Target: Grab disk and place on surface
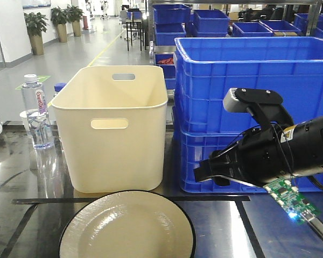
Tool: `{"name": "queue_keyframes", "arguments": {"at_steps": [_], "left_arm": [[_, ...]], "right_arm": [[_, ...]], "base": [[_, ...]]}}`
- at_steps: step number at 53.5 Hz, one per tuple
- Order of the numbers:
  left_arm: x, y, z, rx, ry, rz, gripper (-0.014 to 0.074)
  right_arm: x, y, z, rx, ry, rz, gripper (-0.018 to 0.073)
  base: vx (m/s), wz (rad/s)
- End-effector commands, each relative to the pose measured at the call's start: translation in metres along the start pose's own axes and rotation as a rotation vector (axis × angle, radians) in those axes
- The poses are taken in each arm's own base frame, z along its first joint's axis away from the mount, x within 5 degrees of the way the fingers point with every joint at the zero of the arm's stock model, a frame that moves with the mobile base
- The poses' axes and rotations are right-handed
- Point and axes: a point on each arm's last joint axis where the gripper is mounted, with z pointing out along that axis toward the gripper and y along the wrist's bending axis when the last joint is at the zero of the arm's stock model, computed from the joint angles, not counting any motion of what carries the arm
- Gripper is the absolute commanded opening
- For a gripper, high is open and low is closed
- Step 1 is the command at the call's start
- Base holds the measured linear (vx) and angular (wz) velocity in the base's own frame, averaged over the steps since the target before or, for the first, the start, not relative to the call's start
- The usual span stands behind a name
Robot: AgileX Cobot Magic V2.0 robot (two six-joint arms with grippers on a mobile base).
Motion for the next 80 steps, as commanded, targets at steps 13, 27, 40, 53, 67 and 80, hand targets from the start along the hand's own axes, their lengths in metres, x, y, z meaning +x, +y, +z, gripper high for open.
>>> {"name": "queue_keyframes", "arguments": {"at_steps": [13, 27, 40, 53, 67, 80], "left_arm": [[-0.013, 0.0, -0.001, 0.001, -0.097, -0.02, -0.0008], [-0.013, 0.0, -0.001, 0.001, -0.097, -0.02, -0.0008], [-0.013, 0.0, -0.001, 0.001, -0.097, -0.02, -0.0008], [-0.013, 0.0, -0.001, 0.001, -0.097, -0.02, -0.0008], [-0.013, 0.0, -0.001, 0.001, -0.094, -0.02, -0.0008], [-0.013, 0.0, -0.001, 0.001, -0.094, -0.02, -0.0008]], "right_arm": [[0.025, -0.001, -0.061, 0.102, -0.27, 0.02, 0.0123], [0.133, -0.032, -0.095, 0.323, -0.492, -0.007, -0.0012], [0.228, -0.04, -0.106, 0.483, -0.559, 0.024, -0.0011], [0.295, -0.041, -0.078, 0.487, -0.589, 0.008, -0.0008], [0.313, -0.044, -0.063, 0.469, -0.677, 0.013, -0.0008], [0.314, -0.044, -0.063, 0.47, -0.667, 0.014, -0.0008]], "base": [[0.0, 0.0], [0.0, 0.0], [0.0, 0.0], [0.0, 0.0], [0.0, 0.0], [0.0, 0.0]]}}
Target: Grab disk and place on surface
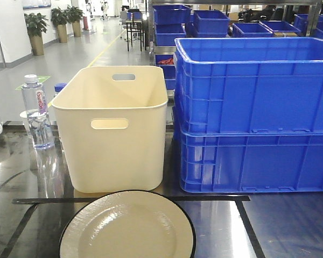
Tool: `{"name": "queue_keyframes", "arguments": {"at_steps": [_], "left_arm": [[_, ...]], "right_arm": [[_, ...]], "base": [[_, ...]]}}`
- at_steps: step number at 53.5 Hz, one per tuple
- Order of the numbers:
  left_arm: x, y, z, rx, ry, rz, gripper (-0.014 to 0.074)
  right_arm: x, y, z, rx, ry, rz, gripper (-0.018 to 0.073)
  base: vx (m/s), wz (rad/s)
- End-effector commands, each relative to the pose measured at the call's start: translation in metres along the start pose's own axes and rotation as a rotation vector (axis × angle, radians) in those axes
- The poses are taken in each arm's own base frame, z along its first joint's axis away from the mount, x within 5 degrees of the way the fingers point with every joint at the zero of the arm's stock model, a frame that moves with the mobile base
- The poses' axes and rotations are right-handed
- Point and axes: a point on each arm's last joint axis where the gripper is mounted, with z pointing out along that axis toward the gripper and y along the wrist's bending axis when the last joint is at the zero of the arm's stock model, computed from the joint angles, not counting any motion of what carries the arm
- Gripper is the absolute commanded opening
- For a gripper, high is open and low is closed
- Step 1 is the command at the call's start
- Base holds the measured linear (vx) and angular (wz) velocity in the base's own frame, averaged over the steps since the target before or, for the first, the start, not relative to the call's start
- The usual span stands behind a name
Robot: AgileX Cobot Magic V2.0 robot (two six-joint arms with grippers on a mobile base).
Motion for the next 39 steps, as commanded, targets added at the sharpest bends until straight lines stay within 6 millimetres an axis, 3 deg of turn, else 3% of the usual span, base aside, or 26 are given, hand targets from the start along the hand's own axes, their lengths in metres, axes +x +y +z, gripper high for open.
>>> {"name": "queue_keyframes", "arguments": {"at_steps": [1, 39], "left_arm": [[-0.0141, 0.0002, -0.001, 0.001, -0.097, -0.02, -0.0008], [-0.0141, 0.0002, -0.001, 0.001, -0.097, -0.02, -0.0008]], "right_arm": [[-0.0053, 0.0002, 0.0004, 0.0, -0.078, -0.008, -0.0008], [-0.0053, 0.0002, 0.0004, 0.0, -0.078, -0.008, -0.0008]], "base": [[0.0, 0.0], [0.0, 0.0]]}}
